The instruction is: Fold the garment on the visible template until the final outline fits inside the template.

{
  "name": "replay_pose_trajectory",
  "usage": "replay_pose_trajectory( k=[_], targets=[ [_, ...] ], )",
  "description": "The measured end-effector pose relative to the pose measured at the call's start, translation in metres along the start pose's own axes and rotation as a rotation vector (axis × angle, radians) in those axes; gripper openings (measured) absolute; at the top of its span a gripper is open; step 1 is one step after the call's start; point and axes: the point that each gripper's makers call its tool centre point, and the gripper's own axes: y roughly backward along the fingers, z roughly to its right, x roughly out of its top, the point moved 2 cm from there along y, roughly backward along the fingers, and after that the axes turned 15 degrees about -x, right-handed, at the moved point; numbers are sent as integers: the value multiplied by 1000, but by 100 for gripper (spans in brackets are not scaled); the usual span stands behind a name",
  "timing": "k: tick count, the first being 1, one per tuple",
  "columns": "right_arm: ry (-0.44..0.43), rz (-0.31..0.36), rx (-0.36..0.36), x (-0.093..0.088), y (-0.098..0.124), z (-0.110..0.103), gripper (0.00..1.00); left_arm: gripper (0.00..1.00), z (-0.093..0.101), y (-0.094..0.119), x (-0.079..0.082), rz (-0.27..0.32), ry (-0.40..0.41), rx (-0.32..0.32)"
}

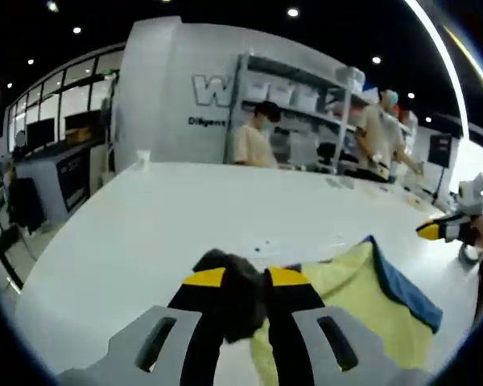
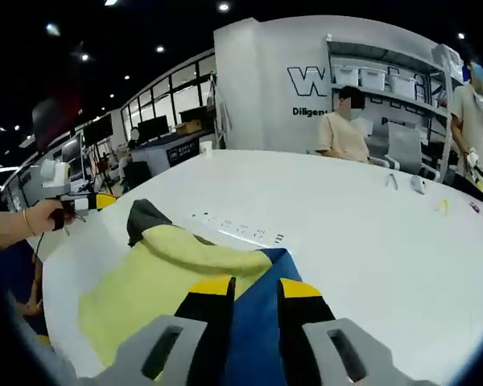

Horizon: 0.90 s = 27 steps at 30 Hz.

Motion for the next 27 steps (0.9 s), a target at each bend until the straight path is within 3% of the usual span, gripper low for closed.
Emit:
replay_pose_trajectory(
  k=[3,16,20,23,24,25,27],
  targets=[
    [-14,-38,-5,-21,6,6,15,21,3,8,-16,-29,17,-1],
    [-15,-131,23,-94,49,-16,15,19,41,53,-79,-145,82,-21],
    [15,-181,28,-123,62,-23,16,22,54,68,-106,-186,122,-32],
    [23,-204,23,-134,67,-25,16,23,57,74,-115,-192,133,-33],
    [26,-241,9,-146,72,-23,17,23,68,82,-127,-221,193,-55],
    [12,-254,5,-156,73,-23,19,25,74,88,-135,-227,199,-69],
    [4,-258,13,-159,77,-25,22,27,76,91,-142,-240,198,-71]
  ],
)
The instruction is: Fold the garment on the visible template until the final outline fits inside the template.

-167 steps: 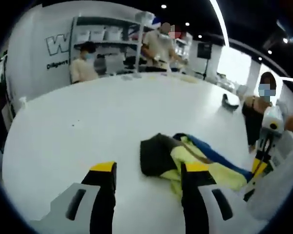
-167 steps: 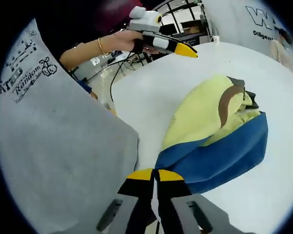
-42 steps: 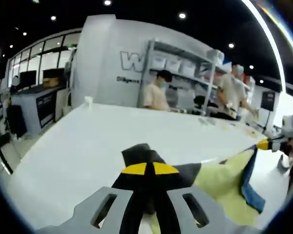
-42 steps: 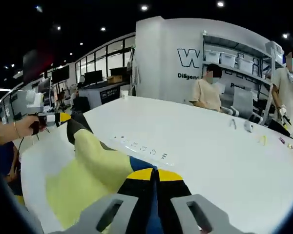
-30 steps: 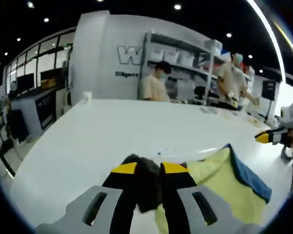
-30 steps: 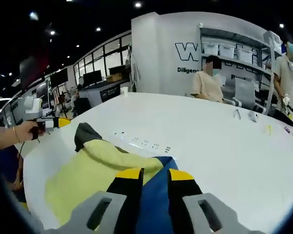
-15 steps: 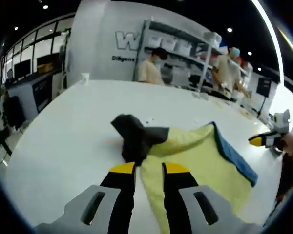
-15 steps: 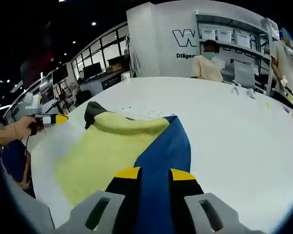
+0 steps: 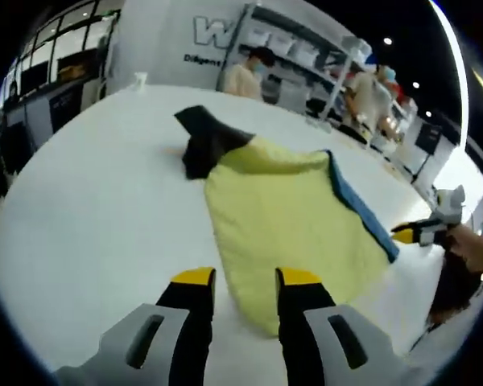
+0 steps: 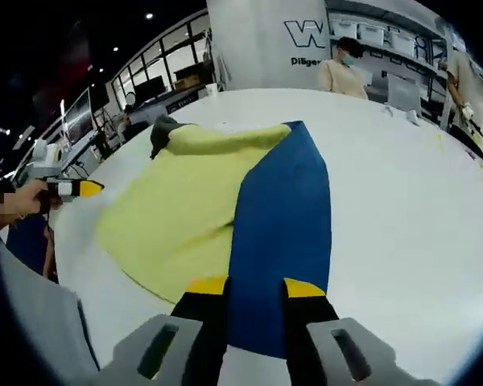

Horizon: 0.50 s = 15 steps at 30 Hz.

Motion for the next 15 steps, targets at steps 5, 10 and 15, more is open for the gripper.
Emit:
replay_pose_trajectory(
  k=[5,10,15],
  targets=[
    [33,-27,12,-17,11,-12,21,27,5,2,-27,-53,18,-7],
    [90,-61,25,-38,10,-24,21,27,6,-4,-41,-95,30,-12],
    [132,-49,-2,-42,7,-21,13,26,11,-5,-43,-101,34,-22]
  ],
)
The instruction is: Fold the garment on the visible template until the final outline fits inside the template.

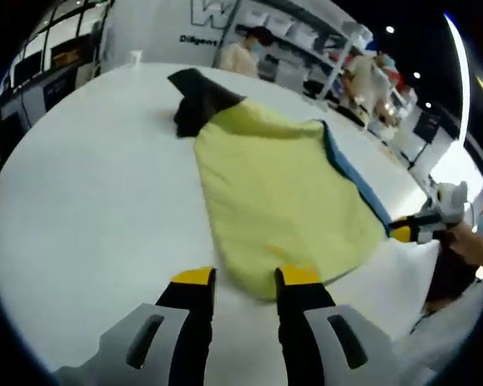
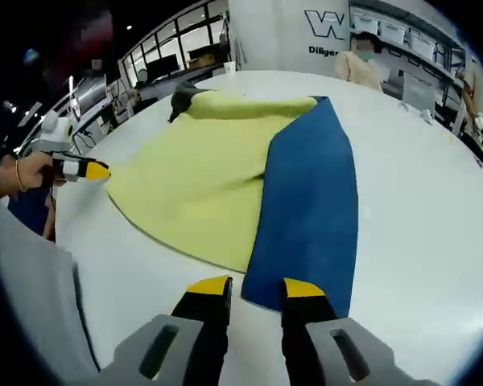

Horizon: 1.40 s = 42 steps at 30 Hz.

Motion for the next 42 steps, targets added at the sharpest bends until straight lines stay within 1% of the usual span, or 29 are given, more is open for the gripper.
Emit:
replay_pose_trajectory(
  k=[2,3,4,5,7,9,11,13,14,15,16,18,19,21,22,23,25,26,27,29,31,32,33,35,37,39,40,41,42],
  targets=[
    [24,0,-20,0,0,4,8,25,0,0,0,-3,0,-1],
    [36,-2,-33,0,0,5,3,25,0,-1,-1,-5,0,2],
    [78,-3,-65,-1,-1,11,0,25,0,-1,-2,-10,0,4],
    [109,-4,-72,-1,-1,13,0,25,2,-2,-3,-13,0,3],
    [81,8,-59,3,0,15,0,24,2,-2,-4,-14,-1,3],
    [50,28,-67,9,3,22,0,25,1,0,-4,-11,3,9],
    [-25,66,-94,23,10,39,0,24,1,1,-4,-14,3,8],
    [-81,97,-116,34,14,55,0,23,1,1,-5,-19,-3,3],
    [-92,104,-124,37,15,60,0,23,1,1,-5,-21,-4,3],
    [-122,140,-167,50,19,83,0,23,0,1,-6,-22,-6,2],
    [-146,159,-195,61,27,98,0,23,0,2,-6,-23,-6,3],
    [-182,191,-227,75,31,120,0,20,-1,0,-6,-23,-8,-3],
    [-211,204,-247,82,33,136,0,19,0,0,-6,-27,-10,-12],
    [-215,209,-288,87,29,157,0,19,-1,-1,-4,-29,-11,-13],
    [-225,205,-320,93,33,172,0,19,-1,-1,-4,-28,-14,-14],
    [-244,209,-341,97,31,186,0,19,-1,-1,-4,-28,-13,-13],
    [-277,222,-356,103,26,203,0,19,-1,0,-4,-21,-9,-7],
    [-314,231,-378,107,25,214,0,19,0,1,-4,-21,-7,-7],
    [-319,232,-384,108,24,218,0,19,0,0,-4,-21,-7,-8],
    [-363,235,-410,110,24,230,0,19,0,-1,-5,-24,-11,-10],
    [-365,252,-434,115,24,239,0,19,1,-1,-5,-26,-13,-11],
    [-362,263,-439,117,22,241,3,19,2,-2,-5,-26,-14,-12],
    [-379,269,-456,119,19,245,8,18,2,-2,-5,-26,-15,-13],
    [-386,271,-457,119,17,249,19,18,2,-2,-5,-26,-16,-14],
    [-375,269,-454,117,17,239,21,18,3,-2,-5,-27,-16,-13],
    [-348,249,-425,112,15,230,16,17,3,-2,-5,-27,-15,-14],
    [-341,246,-360,108,12,213,14,17,3,-2,-5,-26,-17,-12],
    [-337,245,-345,107,12,209,13,17,3,-2,-5,-26,-17,-12],
    [-320,243,-320,104,14,193,12,17,4,-2,-5,-26,-17,-12]
  ],
)
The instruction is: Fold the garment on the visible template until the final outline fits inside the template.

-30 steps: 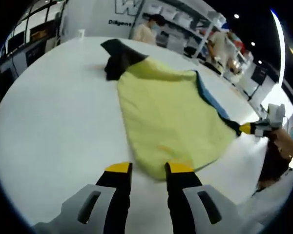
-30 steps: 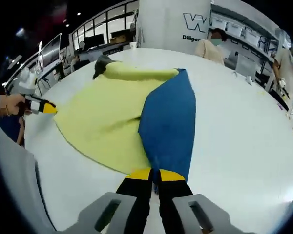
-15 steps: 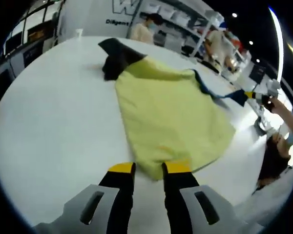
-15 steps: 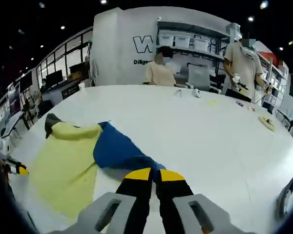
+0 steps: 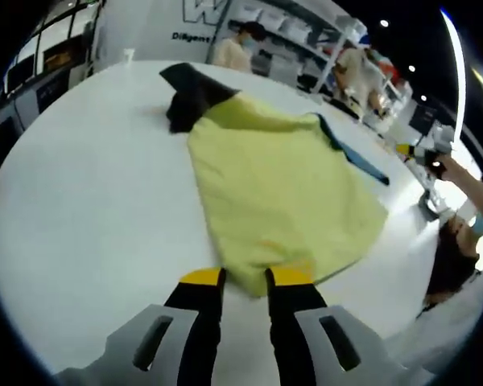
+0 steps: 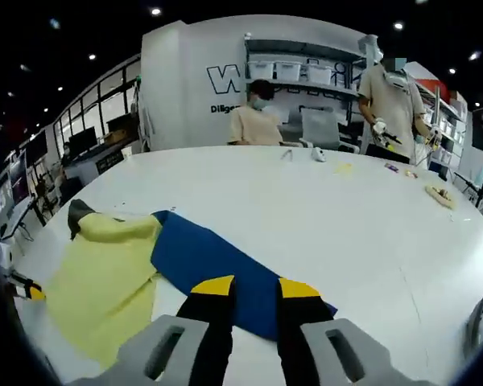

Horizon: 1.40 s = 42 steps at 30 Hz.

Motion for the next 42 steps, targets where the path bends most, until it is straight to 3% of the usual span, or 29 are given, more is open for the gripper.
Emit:
replay_pose_trajectory(
  k=[4,7,9,12,14,16,24,29,33,42],
  targets=[
    [51,-75,118,-39,13,-39,15,14,1,-2,0,0,-6,-4],
    [116,-123,150,-67,18,-53,15,11,-2,-3,0,-2,-5,-3],
    [98,-162,184,-86,28,-66,15,8,-6,-3,2,4,-2,-1],
    [109,-181,212,-101,37,-79,15,6,-7,-1,5,17,6,-4],
    [210,-180,221,-110,46,-88,14,3,-11,4,10,41,14,-3],
    [215,-191,242,-119,50,-97,14,2,-6,6,13,50,20,-16],
    [218,-193,287,-127,57,-118,14,0,-6,15,13,73,30,-13],
    [237,-211,242,-132,45,-111,9,0,-1,19,11,73,26,-20],
    [238,-217,257,-133,46,-117,0,0,-1,19,10,68,31,-21],
    [246,-217,252,-137,54,-119,0,0,-4,17,3,52,38,-5]
  ],
)
